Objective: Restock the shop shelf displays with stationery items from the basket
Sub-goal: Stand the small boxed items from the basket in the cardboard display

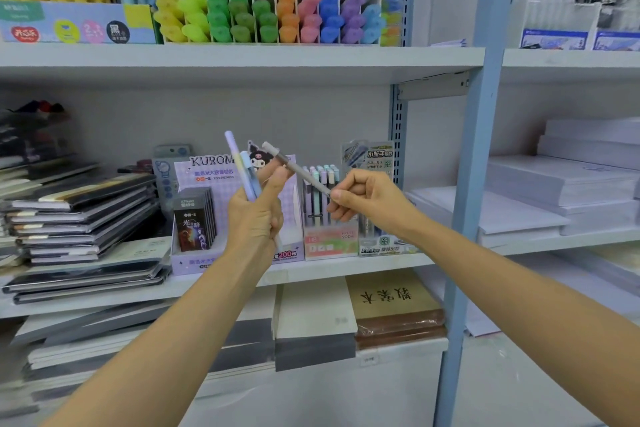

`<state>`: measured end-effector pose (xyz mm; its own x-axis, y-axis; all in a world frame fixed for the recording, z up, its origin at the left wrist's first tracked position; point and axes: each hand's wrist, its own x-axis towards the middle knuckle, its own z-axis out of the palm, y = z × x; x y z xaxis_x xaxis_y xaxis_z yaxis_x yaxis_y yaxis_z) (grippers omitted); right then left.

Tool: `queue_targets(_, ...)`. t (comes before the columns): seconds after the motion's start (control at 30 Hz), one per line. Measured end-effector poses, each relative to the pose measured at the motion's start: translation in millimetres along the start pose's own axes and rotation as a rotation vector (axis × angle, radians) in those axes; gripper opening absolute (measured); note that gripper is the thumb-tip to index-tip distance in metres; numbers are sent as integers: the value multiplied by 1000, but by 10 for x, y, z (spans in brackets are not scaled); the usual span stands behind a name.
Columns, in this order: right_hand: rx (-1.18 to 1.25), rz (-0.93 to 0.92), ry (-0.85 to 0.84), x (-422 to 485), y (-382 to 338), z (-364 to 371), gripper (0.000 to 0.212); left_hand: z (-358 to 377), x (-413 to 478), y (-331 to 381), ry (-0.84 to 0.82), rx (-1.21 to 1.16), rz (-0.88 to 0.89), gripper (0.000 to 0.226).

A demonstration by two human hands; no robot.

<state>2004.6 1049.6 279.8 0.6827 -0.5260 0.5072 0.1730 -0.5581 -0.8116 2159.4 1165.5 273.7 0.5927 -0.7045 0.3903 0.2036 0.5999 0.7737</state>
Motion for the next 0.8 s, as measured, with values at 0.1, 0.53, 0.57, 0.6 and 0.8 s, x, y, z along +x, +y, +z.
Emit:
queue_targets(0.1,1,23,-87,-30,17,52,7,28,13,-52,35,59,-4,22)
queue_targets(0.53,-136,-97,63,249,-288,130,15,69,16,-182,-143,385,37,8)
queue_targets(0.57,-126,-82,51,259,-286,121,14,64,27,-179,-143,395,36,7)
queue_targets(0.6,-113,-78,46,267,-285,107,12,59,39,-175,-146,405,38,6)
queue_targets(0.8,22,-151,367,385,-304,-134,4,28,119,-159,-125,365,-36,29)
